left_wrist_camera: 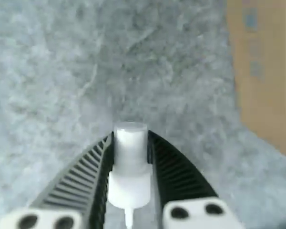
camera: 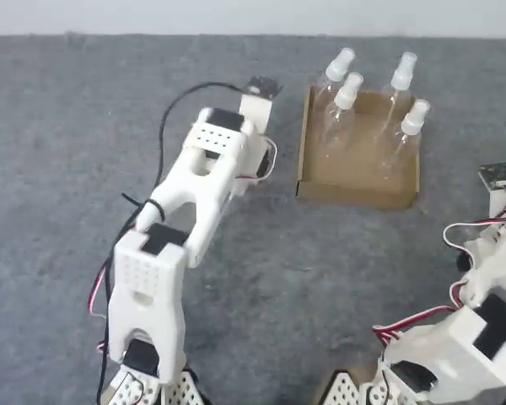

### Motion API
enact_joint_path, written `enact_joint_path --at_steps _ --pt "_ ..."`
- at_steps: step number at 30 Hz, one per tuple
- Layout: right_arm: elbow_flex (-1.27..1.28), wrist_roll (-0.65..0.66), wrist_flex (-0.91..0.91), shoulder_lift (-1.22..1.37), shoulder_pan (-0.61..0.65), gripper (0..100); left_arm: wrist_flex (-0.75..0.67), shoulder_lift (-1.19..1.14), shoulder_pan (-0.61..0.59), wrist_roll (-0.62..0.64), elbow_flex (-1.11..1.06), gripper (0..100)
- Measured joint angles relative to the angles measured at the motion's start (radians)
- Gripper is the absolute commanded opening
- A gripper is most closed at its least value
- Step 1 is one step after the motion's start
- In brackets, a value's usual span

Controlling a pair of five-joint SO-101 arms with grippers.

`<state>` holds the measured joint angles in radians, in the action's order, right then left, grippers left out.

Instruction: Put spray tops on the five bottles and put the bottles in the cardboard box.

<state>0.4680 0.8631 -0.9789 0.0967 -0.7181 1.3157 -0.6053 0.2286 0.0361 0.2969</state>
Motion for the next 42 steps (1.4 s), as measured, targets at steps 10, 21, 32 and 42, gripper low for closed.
enact_joint_path --at_steps 10,21,32,42 --pt "-0.006 -0.002 -0.031 0.000 0.003 20.2 -0.015 0.568 0.000 0.003 -0.482 1" --pt "-0.118 -0.074 -0.138 0.002 0.075 21.0 -0.178 0.984 0.000 0.000 -0.987 1" --pt "-0.354 -0.029 -0.347 0.003 0.127 21.0 -0.250 1.002 0.000 0.003 -1.076 1" --pt "-0.354 0.044 -0.325 0.161 0.121 21.0 -0.258 1.002 0.000 0.003 -1.076 1"
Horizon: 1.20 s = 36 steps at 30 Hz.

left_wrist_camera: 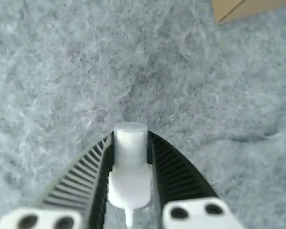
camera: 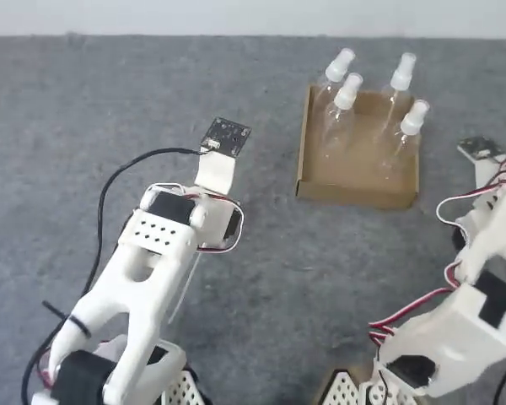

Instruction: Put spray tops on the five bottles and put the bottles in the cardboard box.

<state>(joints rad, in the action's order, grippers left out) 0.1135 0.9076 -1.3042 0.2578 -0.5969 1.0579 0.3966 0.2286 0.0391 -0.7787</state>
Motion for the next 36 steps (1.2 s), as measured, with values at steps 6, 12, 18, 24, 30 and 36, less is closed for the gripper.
enact_joint_path --at_steps 6,12,18,24,30,36 --pt "0.000 0.002 0.040 0.063 -0.021 20.5 0.000 0.000 0.000 0.000 0.000 1" --pt "0.000 0.002 0.040 0.078 -0.028 7.6 0.000 0.000 0.000 0.000 0.000 1" --pt "-0.025 0.005 0.037 0.080 -0.035 0.2 0.000 0.000 0.000 0.000 0.000 1" --pt "-0.135 -0.034 -0.126 -0.015 -0.025 0.6 0.000 0.041 0.000 0.000 0.000 1" --pt "-0.127 -0.170 -0.221 -0.308 0.127 0.6 0.000 0.224 -0.087 -0.003 0.000 1" --pt "0.103 -0.333 -0.232 -0.683 0.423 0.5 0.000 0.433 -0.195 -0.003 0.000 1"
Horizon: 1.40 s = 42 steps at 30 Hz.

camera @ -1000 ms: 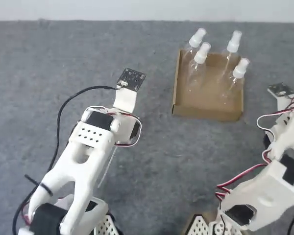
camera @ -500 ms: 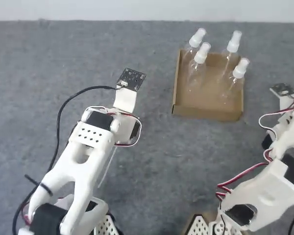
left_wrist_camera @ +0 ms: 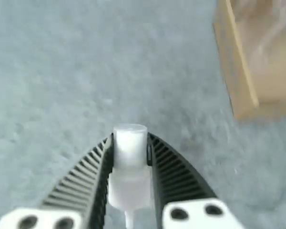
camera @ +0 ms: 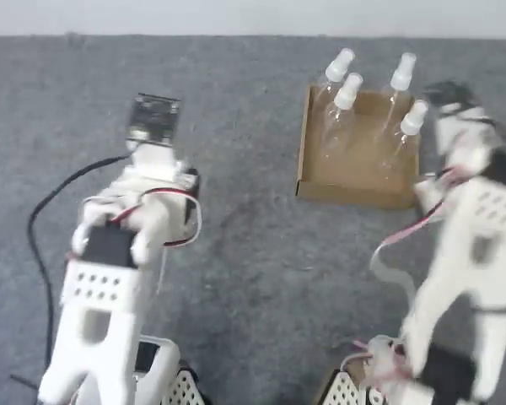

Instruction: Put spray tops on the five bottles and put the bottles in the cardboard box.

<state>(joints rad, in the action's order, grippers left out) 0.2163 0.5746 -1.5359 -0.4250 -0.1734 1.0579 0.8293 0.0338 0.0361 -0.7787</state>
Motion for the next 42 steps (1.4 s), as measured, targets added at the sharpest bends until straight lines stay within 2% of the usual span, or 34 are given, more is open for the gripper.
enact_joint_path --at_steps 6,9,14,20,30,36,42 --pt "0.244 -0.178 0.098 -0.304 0.443 0.5 0.000 0.160 -0.035 0.015 0.118 1" --pt "0.341 -0.247 0.192 -0.347 0.623 0.5 0.000 0.181 -0.034 0.112 0.207 1" --pt "0.500 -0.336 0.413 -0.354 0.772 0.5 -0.002 0.181 -0.034 0.250 0.344 1" --pt "0.646 -0.388 0.631 -0.356 0.930 0.6 -0.112 0.181 -0.034 0.428 0.381 1" --pt "0.724 -0.399 0.753 -0.356 1.033 0.6 -0.121 0.143 -0.035 0.443 0.353 1" --pt "0.804 -0.400 0.927 -0.356 1.031 0.6 -0.163 0.141 -0.032 0.443 0.298 1" --pt "0.838 -0.400 0.962 -0.408 1.031 0.6 -0.226 0.138 -0.034 0.445 0.226 1"
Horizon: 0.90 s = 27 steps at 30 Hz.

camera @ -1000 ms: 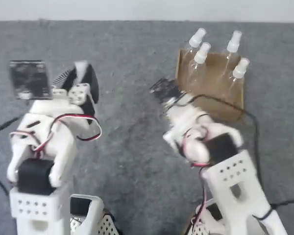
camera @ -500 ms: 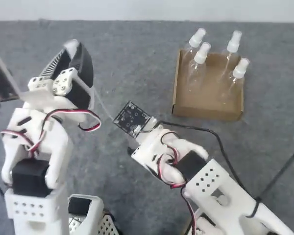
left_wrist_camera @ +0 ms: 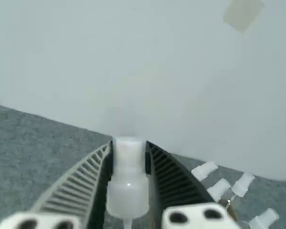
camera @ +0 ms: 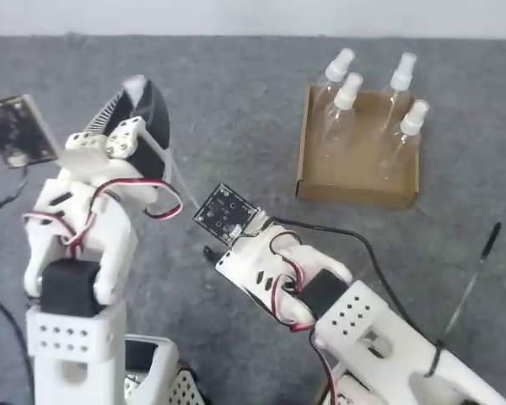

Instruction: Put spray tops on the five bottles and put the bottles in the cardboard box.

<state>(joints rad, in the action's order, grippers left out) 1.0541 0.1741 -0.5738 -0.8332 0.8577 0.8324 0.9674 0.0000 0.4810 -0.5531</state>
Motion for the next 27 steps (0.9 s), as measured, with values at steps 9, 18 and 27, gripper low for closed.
enact_joint_path --at_steps 9,18,27 --pt "0.071 -0.002 0.000 -0.146 0.002 0.6 -0.055 -0.003 -0.003 0.002 -0.089 1" --pt "0.071 -0.002 0.000 -0.146 0.002 0.6 -0.031 -0.003 0.003 0.008 -0.095 1" --pt "0.103 -0.002 0.000 -0.166 0.040 0.6 -0.031 0.038 0.083 0.002 -0.117 1"
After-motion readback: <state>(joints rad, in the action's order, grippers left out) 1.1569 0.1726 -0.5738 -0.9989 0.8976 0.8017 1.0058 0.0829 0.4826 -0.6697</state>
